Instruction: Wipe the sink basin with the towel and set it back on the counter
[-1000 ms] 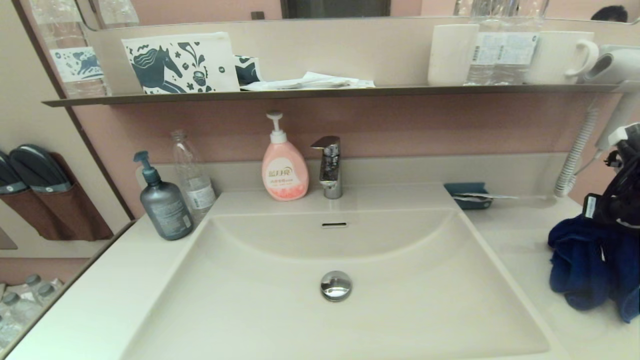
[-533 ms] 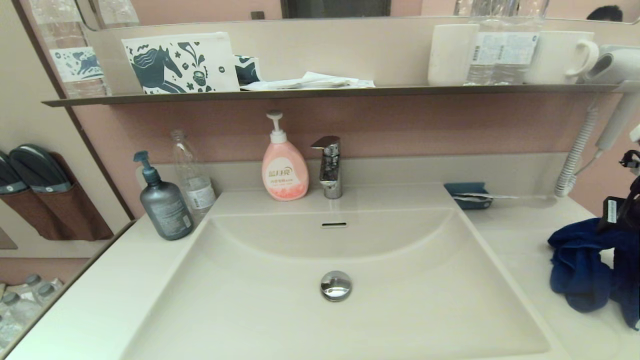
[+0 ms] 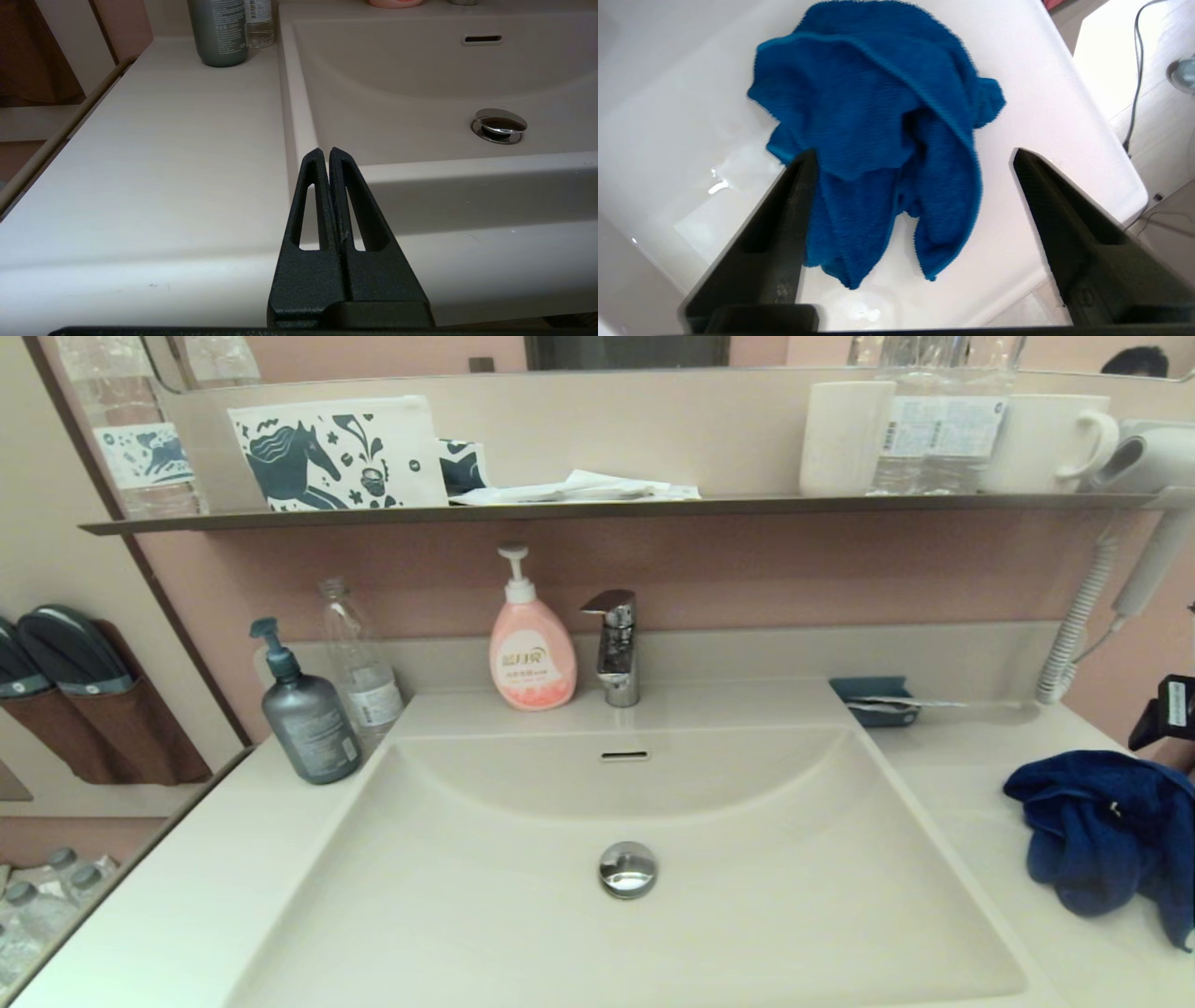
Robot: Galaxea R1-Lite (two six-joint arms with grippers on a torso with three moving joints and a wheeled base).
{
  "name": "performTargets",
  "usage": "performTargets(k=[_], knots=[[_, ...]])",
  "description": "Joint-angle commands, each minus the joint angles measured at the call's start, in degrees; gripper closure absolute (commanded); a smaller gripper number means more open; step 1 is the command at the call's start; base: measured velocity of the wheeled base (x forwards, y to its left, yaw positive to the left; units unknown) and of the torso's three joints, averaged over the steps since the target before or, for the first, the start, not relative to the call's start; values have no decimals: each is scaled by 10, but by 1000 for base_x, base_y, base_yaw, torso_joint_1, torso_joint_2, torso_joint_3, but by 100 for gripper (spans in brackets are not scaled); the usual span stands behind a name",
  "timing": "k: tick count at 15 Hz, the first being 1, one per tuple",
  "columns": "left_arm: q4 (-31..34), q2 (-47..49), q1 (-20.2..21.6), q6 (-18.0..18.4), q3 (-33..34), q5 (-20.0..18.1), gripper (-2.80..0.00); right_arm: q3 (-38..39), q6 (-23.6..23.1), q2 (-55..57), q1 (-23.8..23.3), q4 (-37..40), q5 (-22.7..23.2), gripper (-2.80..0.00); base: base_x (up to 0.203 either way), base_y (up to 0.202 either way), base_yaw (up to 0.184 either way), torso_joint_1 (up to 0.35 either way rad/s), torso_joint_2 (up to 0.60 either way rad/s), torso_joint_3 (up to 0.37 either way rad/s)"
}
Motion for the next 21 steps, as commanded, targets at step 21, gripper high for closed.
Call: performTargets(k=[21], knots=[[0, 1, 0, 0, 0, 0, 0, 271, 26, -462, 227, 4, 69, 0, 0, 0, 0, 0, 0, 0]])
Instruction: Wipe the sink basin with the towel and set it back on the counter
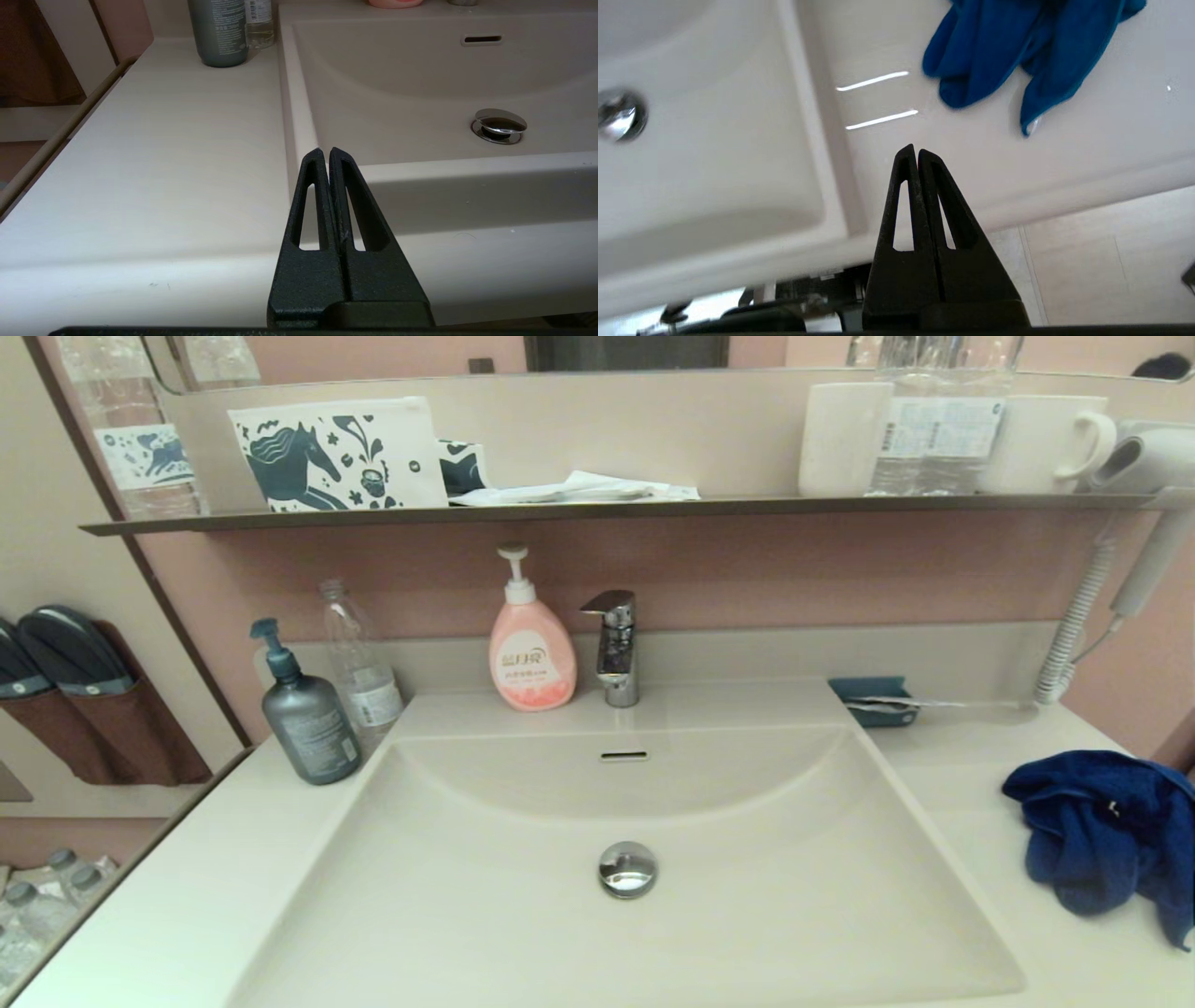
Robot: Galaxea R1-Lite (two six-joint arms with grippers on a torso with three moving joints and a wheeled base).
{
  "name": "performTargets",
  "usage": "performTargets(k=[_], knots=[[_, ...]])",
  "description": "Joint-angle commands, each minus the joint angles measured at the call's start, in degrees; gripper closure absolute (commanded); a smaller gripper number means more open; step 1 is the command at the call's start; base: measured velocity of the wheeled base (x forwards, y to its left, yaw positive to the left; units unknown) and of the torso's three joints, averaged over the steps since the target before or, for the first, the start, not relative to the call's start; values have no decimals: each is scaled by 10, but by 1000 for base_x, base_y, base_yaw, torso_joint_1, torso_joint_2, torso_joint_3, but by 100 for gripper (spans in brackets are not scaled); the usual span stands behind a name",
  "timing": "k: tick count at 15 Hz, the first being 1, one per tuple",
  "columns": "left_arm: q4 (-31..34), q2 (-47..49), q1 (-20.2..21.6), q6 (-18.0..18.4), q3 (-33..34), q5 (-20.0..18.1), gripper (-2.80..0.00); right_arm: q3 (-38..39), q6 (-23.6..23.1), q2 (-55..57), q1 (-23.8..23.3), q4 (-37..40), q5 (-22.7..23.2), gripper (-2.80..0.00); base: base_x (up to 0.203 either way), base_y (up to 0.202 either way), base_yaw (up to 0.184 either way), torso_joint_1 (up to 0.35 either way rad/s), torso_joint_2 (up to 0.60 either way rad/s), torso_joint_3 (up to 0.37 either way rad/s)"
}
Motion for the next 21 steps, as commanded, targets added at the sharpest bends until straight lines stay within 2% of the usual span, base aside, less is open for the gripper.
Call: performTargets(k=[1, 5, 8, 10, 14, 16, 21], knots=[[0, 1, 0, 1, 0, 0, 0, 42, 2, -140, 19, 4, -9, 0, 0, 0, 0, 0, 0, 0], [0, 1, 0, 0, 0, 0, 0, 118, 4, -313, 20, 8, -78, 0, 0, 0, 0, 0, 0, 0], [0, 1, 0, 1, 0, 0, 0, 166, -13, -421, -37, 15, -92, 0, 0, 0, 0, 0, 0, 0], [0, 1, 0, 0, 0, 0, 0, 192, -65, -488, -52, 14, -86, 0, 0, 0, 0, 0, 0, 0], [0, 1, 0, 0, 0, 0, 0, 240, -93, -592, -46, 4, -7, 0, 0, 0, 0, 0, 0, 0], [0, 1, 0, 0, 0, 0, 0, 310, -120, -642, -43, -42, 19, 0, 0, 0, 0, 0, 0, 0], [0, 1, 0, 0, 0, 0, 0, 520, -112, -647, -42, -297, 39, 0, 0, 0, 0, 0, 0, 0]])
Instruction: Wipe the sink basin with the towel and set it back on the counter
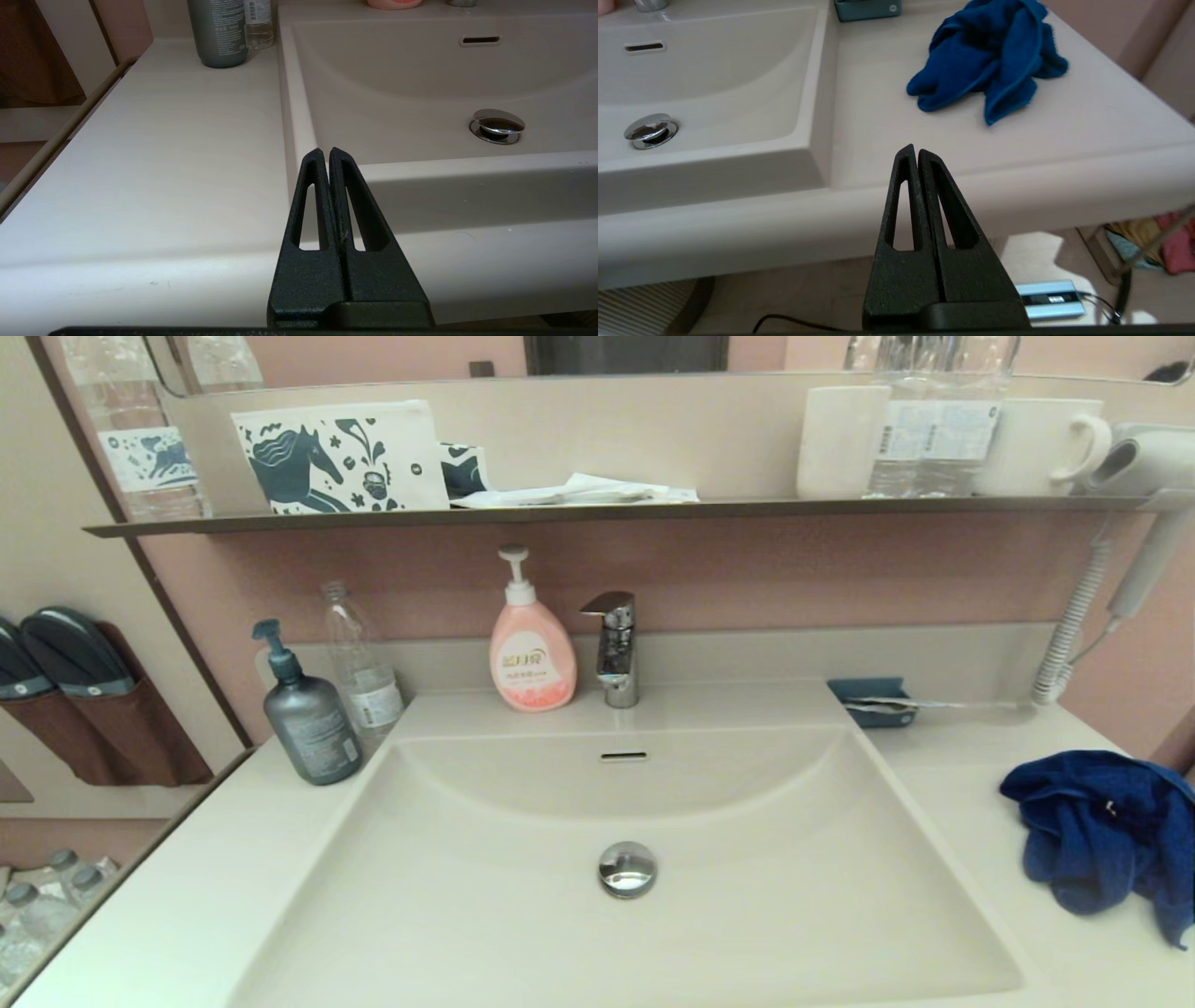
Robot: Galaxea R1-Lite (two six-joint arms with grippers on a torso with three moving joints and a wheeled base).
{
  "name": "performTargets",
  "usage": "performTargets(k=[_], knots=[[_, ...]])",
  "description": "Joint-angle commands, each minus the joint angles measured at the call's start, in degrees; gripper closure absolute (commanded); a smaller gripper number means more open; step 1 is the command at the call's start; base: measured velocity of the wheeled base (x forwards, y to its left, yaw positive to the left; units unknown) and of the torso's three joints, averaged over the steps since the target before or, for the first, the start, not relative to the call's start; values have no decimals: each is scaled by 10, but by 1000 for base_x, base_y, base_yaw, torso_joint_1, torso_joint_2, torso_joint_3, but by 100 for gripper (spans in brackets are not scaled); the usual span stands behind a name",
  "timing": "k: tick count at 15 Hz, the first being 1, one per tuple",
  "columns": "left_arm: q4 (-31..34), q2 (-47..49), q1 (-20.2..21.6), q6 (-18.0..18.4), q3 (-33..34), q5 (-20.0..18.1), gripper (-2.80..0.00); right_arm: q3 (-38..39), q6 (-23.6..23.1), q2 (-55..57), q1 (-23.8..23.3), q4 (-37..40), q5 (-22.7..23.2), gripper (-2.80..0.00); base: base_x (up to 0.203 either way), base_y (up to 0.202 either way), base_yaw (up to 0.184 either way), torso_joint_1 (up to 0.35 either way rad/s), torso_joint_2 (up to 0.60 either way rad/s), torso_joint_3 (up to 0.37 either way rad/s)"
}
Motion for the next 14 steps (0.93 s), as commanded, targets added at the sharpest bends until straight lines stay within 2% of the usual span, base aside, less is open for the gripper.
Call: performTargets(k=[1, 3, 6, 7, 14], knots=[[0, 1, 0, 0, -1, 0, 0, 100, 2, -7, 0, -126, 7, 0, 0, 0, 0, 0, 0, 0], [0, 1, 0, 0, 0, 0, 0, 151, -6, -7, 0, -187, 12, 0, 0, 0, 0, 0, 0, 0], [0, 1, 0, 1, 0, 0, 0, 199, -45, -7, 0, -238, 24, 0, 0, 0, 0, 0, 0, 0], [0, 1, 0, -1, 0, 0, 0, 206, -59, -7, 0, -242, 27, 0, 0, 0, 0, 0, 0, 0], [0, 1, 0, 0, 0, 0, 0, 206, -58, -7, 0, -245, 28, 0, 0, 0, 0, 0, 0, 0]])
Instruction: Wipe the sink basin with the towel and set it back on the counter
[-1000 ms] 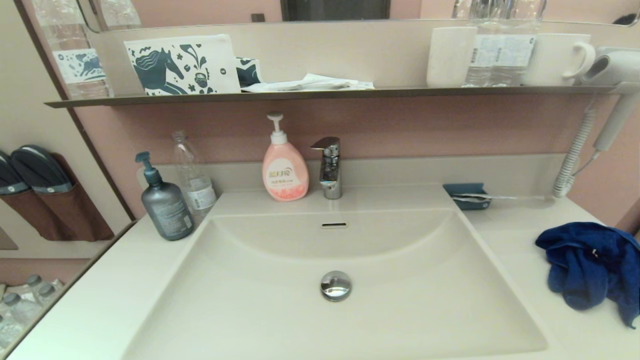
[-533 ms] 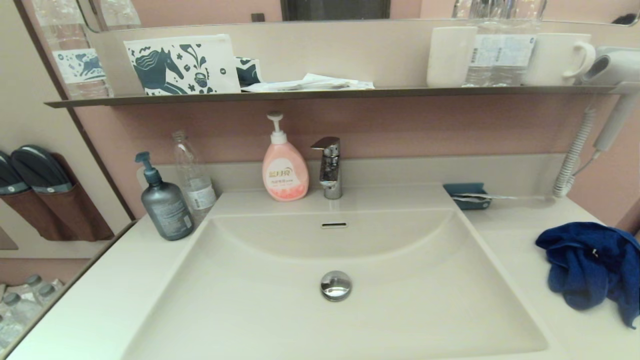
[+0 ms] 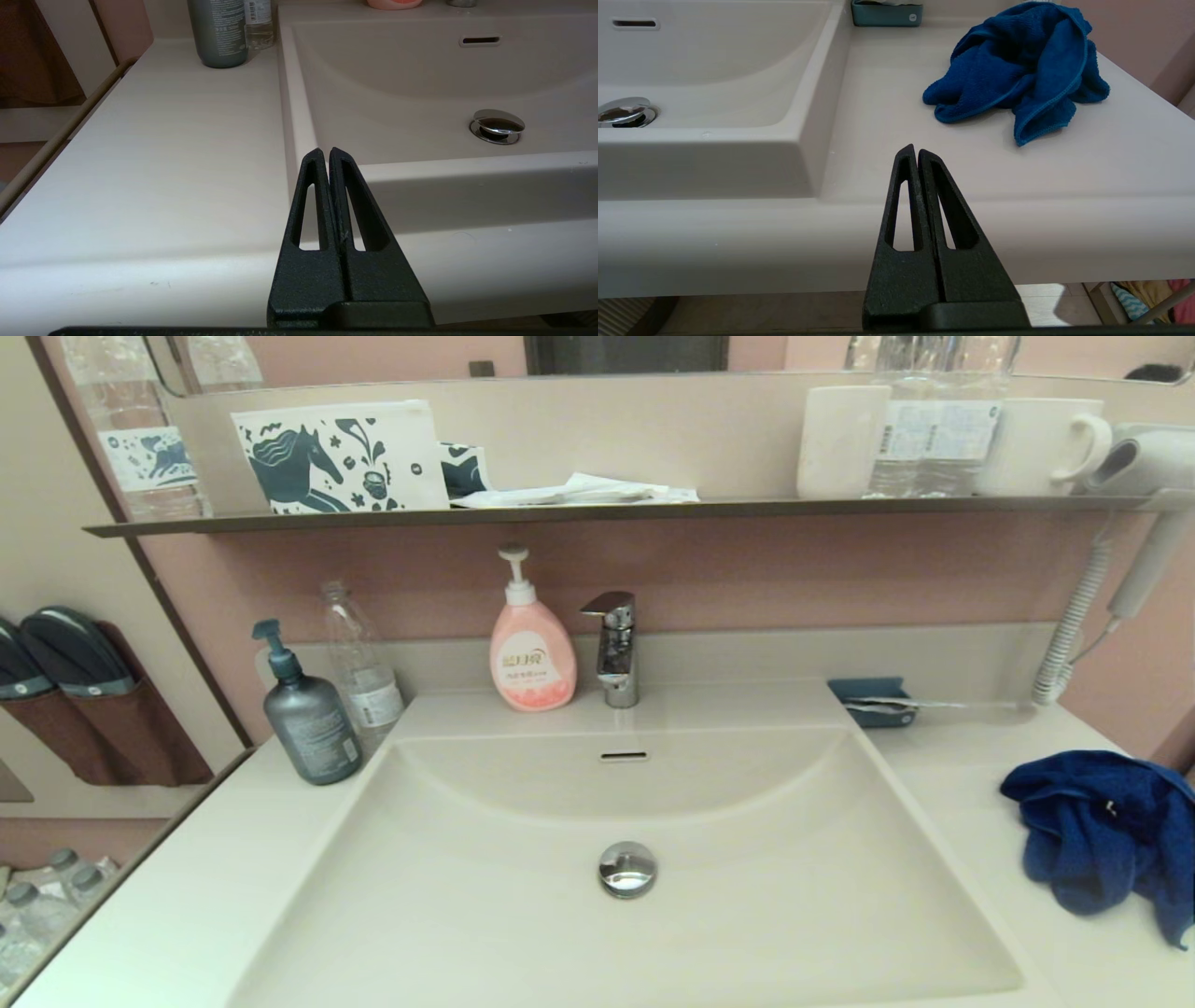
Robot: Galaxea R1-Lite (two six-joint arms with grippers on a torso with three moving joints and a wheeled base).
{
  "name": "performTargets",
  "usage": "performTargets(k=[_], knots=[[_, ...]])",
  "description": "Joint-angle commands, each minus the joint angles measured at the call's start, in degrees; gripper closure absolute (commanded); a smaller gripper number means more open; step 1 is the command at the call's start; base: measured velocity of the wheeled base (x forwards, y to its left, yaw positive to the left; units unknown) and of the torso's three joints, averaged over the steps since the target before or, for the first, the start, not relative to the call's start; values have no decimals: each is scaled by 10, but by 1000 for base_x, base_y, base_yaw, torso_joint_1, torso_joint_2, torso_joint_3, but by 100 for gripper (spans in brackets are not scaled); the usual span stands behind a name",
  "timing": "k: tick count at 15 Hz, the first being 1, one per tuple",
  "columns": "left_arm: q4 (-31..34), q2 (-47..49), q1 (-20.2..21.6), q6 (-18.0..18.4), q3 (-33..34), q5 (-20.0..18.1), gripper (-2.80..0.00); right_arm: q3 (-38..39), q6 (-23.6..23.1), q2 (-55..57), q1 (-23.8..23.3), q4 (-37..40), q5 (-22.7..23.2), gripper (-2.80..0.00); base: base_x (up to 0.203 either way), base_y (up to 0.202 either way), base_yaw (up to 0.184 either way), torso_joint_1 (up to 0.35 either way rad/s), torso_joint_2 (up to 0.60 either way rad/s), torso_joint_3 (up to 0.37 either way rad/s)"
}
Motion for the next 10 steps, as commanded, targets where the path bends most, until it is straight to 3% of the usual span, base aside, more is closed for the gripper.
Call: performTargets(k=[1, 10], knots=[[0, 1, 0, 0, 0, 0, 0, 1, 0, 0, 0, 0, 0, 0, 0, 0, 0, 0, 0, 0], [0, 1, 0, 0, 0, 0, 0, 1, 9, 0, 0, -1, 0, 0, 0, 0, 0, 0, 0, 0]])
